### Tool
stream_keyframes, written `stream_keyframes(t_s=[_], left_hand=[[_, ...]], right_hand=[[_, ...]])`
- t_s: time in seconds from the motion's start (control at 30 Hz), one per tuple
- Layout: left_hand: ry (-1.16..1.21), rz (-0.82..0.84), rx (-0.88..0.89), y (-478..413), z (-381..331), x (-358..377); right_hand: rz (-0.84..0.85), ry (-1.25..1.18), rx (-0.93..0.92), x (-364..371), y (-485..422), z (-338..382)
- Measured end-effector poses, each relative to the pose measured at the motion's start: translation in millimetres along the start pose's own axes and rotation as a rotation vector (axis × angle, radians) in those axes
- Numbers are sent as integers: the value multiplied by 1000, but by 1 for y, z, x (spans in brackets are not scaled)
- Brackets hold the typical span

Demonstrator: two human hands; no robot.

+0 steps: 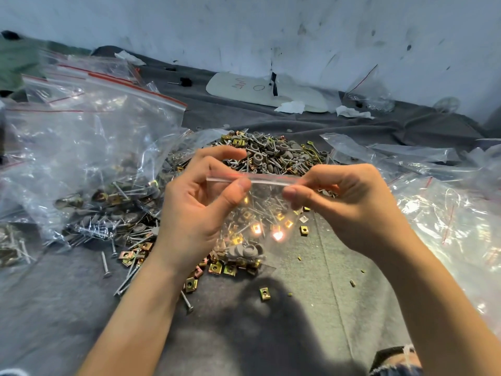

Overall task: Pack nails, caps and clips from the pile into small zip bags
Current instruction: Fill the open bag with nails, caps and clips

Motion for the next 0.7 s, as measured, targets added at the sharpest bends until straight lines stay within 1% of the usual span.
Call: stream_keyframes(t_s=[0.13, 0.3, 0.4, 0.47, 0.53, 0.6, 0.67, 0.7], left_hand=[[17, 1, -24, -1, 2, -2], [-46, 26, -42, -5, 2, -9], [-89, 56, -80, -8, 6, -12], [-52, 102, -149, -9, 10, -10], [17, 135, -192, -8, 13, -7], [70, 173, -205, -4, 14, -3], [-12, 196, -223, 2, 14, 4], [-76, 191, -239, 6, 15, 6]], right_hand=[[-26, -60, 17, -1, 1, -5], [-36, 2, 7, -7, 1, -10], [-48, -3, 39, -7, 2, -13], [-53, -3, 76, -8, 1, -16], [-48, -94, 153, -6, 2, -19], [17, -188, 261, -2, 5, -27], [107, -209, 320, 4, 9, -33], [110, -239, 321, 5, 9, -34]])
Point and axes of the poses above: each hand's wrist, its own y-axis away from the middle knuckle, its own x-axis out of the palm, z = x × y, the point moved 3 cm from there along -y, towards the middle knuckle, and after that the axes turned 15 degrees about -x, right-handed, at the moved point
